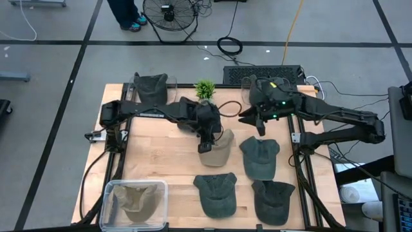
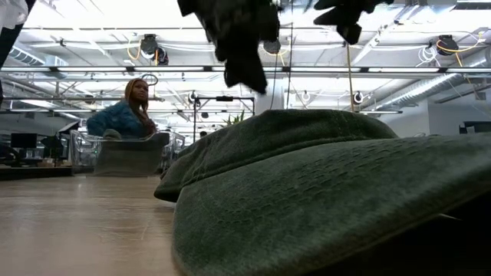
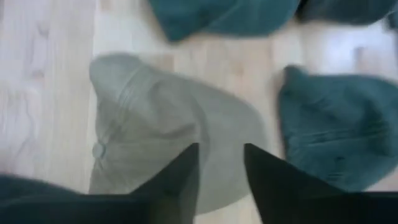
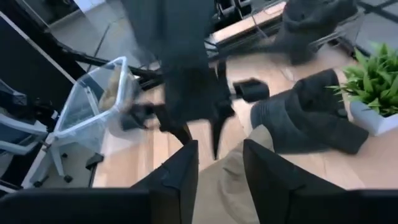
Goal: Pick & Place hat
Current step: Put the brown cap into the bottom transparent container
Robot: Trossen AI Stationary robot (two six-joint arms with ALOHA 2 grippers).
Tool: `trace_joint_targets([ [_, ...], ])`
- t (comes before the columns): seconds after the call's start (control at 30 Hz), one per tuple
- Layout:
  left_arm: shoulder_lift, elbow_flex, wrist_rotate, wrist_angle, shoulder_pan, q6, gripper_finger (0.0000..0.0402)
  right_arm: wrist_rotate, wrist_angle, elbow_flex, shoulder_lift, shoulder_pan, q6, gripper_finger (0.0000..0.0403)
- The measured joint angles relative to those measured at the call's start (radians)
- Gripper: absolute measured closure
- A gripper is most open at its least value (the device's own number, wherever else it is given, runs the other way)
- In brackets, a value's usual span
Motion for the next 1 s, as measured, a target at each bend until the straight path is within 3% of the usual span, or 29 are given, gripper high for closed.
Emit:
trace_joint_targets([
  [0.23, 0.083, 0.0, -0.038, -0.016, 0.0, 0.005, 0.015, 0.001, -0.027, 0.0, -0.059, 0.0, -0.009, 0.0302],
  [0.5, 0.143, 0.0, -0.033, -0.017, -0.014, 0.019, 0.0129, -0.004, -0.118, 0.0, -0.085, 0.0, -0.036, 0.0313],
  [0.7, 0.152, 0.0, -0.046, -0.014, -0.009, 0.024, 0.0176, -0.004, -0.111, 0.0, -0.101, 0.0, -0.039, 0.032],
  [1.0, 0.151, 0.0, -0.034, -0.025, -0.008, 0.01, 0.0323, -0.005, -0.117, 0.0, -0.115, 0.0, -0.038, 0.0333],
])
